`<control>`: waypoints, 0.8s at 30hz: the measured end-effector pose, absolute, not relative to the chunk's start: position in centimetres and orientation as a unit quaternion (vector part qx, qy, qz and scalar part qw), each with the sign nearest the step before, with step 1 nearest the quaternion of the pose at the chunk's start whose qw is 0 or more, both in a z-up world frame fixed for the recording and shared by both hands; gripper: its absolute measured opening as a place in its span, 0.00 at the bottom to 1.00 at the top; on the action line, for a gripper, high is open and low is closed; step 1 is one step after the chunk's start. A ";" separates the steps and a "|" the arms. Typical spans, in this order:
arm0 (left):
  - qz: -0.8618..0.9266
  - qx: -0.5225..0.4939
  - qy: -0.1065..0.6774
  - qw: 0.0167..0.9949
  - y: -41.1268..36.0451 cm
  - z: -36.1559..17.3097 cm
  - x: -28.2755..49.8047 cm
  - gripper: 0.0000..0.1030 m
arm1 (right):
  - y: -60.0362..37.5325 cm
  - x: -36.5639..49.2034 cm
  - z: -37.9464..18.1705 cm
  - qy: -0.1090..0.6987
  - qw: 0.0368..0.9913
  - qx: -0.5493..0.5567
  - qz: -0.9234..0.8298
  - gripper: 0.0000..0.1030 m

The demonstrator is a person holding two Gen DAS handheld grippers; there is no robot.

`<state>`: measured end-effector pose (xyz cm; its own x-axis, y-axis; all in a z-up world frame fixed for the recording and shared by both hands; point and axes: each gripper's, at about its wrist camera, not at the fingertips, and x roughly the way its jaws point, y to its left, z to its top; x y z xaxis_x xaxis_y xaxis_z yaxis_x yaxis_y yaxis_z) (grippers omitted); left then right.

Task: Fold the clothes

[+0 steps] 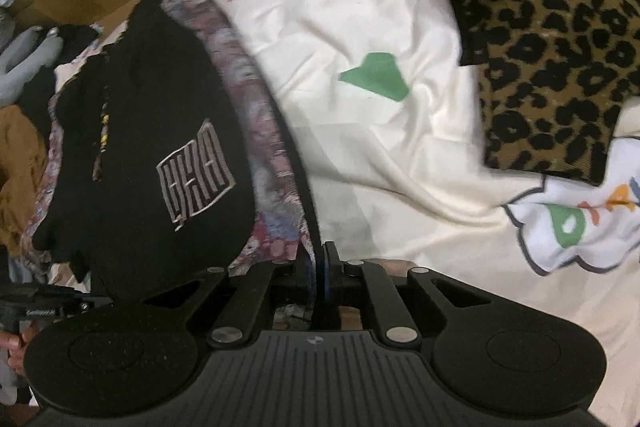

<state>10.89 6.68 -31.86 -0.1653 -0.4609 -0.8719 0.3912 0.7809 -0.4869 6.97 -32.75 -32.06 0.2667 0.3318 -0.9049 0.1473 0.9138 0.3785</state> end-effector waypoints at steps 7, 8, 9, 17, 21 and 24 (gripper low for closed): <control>-0.315 0.015 0.694 0.647 7.6 -31.7 10.4 0.01 | -32.8 7.1 -32.9 0.606 0.771 0.190 0.059 0.41; -0.313 0.015 0.696 0.646 7.8 -31.6 10.5 0.01 | -32.9 7.2 -33.1 0.607 0.770 0.190 0.057 0.41; -0.312 0.016 0.697 0.646 8.0 -31.5 10.6 0.01 | -33.0 7.3 -33.2 0.607 0.770 0.188 0.054 0.41; -0.311 -0.027 0.704 0.638 6.2 -31.4 10.8 0.34 | -34.5 8.5 -34.4 0.604 0.773 0.192 0.033 0.43; -0.321 -0.031 0.701 0.636 4.9 -32.0 10.5 0.42 | -34.3 8.6 -35.3 0.614 0.766 0.187 0.046 0.43; -0.317 -0.044 0.710 0.628 4.4 -32.7 10.0 0.23 | -34.0 8.5 -35.7 0.620 0.762 0.177 0.056 0.41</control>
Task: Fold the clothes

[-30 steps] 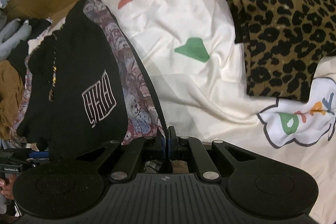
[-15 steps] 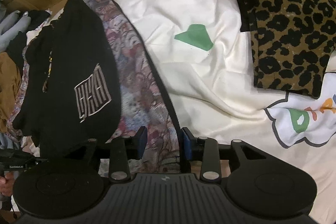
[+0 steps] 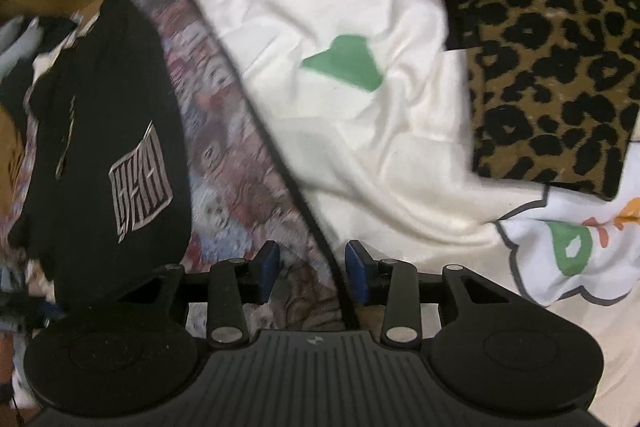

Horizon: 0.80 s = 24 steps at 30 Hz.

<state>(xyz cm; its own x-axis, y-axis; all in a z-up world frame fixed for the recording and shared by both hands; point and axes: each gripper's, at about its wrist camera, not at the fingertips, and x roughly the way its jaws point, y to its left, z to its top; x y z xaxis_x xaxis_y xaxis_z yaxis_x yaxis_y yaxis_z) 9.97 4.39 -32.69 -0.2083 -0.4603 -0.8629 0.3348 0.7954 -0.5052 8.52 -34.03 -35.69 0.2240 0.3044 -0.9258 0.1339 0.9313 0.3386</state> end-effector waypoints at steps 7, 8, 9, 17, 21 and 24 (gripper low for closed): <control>-0.355 -0.042 0.702 0.616 3.3 -32.0 8.9 0.03 | -34.4 8.1 -33.9 0.601 0.783 0.153 0.040 0.01; -0.360 -0.044 0.699 0.616 3.1 -31.8 8.9 0.03 | -34.5 8.1 -33.1 0.593 0.790 0.148 0.039 0.01; -0.368 -0.045 0.695 0.616 2.8 -31.4 8.8 0.03 | -34.6 8.2 -32.3 0.585 0.797 0.145 0.038 0.01; -0.422 -0.070 0.661 0.616 2.3 -29.9 9.0 0.03 | -35.8 8.1 -26.9 0.529 0.835 0.147 0.007 0.01; -0.410 -0.050 0.676 0.611 2.4 -31.5 8.7 0.02 | -36.1 8.1 -27.3 0.538 0.831 0.140 0.003 0.01; -0.390 -0.033 0.694 0.604 2.6 -33.5 8.3 0.02 | -36.3 8.1 -30.5 0.566 0.814 0.133 -0.005 0.01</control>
<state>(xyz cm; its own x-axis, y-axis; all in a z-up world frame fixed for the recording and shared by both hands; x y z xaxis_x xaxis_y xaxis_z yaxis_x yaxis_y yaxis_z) 8.32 2.63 -33.52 -0.2678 -0.5176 -0.8127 0.4259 0.6930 -0.5817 8.06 -36.30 -30.45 0.3592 0.1419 -0.9224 0.1596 0.9645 0.2106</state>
